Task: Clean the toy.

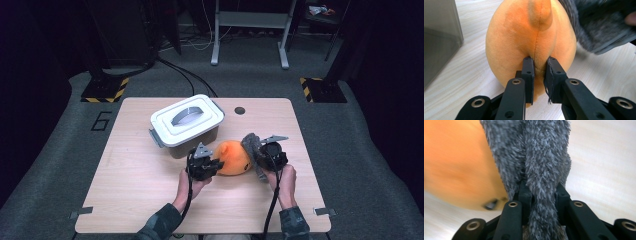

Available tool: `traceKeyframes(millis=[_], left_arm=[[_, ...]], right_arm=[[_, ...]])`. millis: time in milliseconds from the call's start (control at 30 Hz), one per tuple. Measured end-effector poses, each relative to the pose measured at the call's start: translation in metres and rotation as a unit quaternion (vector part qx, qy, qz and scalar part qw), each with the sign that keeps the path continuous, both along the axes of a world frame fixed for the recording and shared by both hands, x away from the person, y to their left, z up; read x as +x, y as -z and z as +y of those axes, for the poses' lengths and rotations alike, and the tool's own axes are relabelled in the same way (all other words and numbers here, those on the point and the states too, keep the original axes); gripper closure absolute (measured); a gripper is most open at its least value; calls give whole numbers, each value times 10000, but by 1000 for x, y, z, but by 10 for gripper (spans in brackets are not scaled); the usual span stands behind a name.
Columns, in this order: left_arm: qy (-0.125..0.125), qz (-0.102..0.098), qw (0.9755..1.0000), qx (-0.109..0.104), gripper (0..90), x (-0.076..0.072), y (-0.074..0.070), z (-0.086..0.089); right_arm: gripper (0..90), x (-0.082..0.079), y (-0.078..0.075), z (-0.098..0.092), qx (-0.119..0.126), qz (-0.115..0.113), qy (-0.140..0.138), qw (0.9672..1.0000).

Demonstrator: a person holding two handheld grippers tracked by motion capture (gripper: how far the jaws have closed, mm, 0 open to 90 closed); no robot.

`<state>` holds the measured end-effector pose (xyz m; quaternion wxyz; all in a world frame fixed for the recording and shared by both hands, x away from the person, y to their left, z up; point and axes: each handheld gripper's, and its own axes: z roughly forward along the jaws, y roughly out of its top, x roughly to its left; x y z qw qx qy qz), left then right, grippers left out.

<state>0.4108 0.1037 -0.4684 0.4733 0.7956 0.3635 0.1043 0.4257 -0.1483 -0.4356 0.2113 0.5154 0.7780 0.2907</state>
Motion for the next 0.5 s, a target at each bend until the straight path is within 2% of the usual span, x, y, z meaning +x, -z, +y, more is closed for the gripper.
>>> traceKeyframes(millis=[167,267,333,467,500], left_arm=[[25,-30,10000,9,783,-1,0,-1],[37,-37,10000,35,783,-1,-1,-1],[31,-33,10000,45,783,0,-1,-1],[63,-31,10000,45,783,0,-1,0],[68,-29,10000,45,784,0,-1,0]], right_arm=[[736,-15,-28,25,153,-388,-526,9977],[735,-19,-34,43,99,-428,-833,9956],[736,-17,-31,49,-49,-368,-913,9951],[736,-10,-23,42,-20,-263,-776,9966],[737,-10,-21,39,-27,-203,-619,9979]])
